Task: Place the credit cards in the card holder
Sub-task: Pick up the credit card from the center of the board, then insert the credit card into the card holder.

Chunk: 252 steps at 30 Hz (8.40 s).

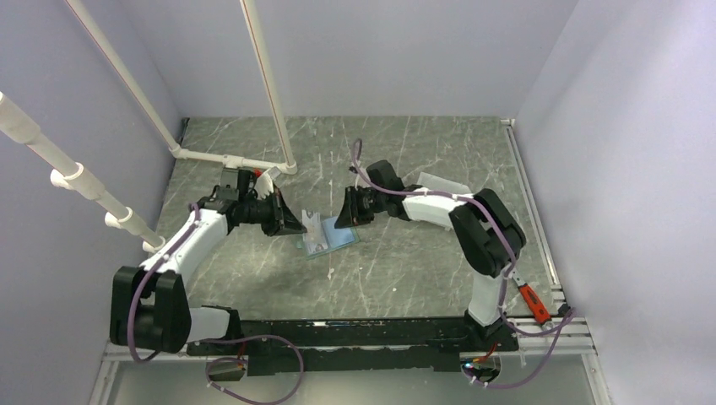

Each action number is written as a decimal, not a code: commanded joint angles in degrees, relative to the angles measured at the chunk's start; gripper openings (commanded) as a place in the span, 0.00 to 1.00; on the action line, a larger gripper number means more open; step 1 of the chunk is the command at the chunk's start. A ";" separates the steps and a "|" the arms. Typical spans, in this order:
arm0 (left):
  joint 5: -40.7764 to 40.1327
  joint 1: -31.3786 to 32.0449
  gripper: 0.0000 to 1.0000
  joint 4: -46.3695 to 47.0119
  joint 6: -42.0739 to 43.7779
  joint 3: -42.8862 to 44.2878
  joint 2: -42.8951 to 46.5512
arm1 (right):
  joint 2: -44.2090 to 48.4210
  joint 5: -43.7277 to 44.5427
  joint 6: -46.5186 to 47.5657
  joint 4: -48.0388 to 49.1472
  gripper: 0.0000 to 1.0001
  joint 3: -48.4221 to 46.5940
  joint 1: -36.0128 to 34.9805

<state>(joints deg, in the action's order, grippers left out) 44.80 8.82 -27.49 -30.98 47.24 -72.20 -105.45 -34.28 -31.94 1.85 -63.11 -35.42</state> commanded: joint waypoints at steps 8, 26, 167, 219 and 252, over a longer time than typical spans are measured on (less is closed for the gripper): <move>9.51 0.40 0.00 13.34 -2.32 -3.59 -14.92 | -5.78 2.75 4.23 -0.53 0.14 -2.24 1.30; 9.01 1.46 0.00 17.56 -3.95 -2.75 -26.57 | -10.17 -0.07 2.07 4.77 0.06 0.80 3.43; 8.83 0.15 0.00 12.61 0.27 0.30 -27.00 | -5.75 33.96 11.27 -16.22 0.61 -8.18 -7.56; 9.19 1.85 0.00 25.78 -9.09 -0.13 -33.23 | -6.88 34.82 12.78 -15.14 0.28 -6.68 -8.61; -6.08 7.13 0.00 46.02 -27.77 -12.66 -27.00 | -6.39 31.35 11.08 -14.38 0.29 -5.62 -8.52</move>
<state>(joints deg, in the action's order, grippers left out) 43.75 14.85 13.74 -55.55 36.38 -99.92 -110.78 -0.19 -20.05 -11.49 -69.69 -43.42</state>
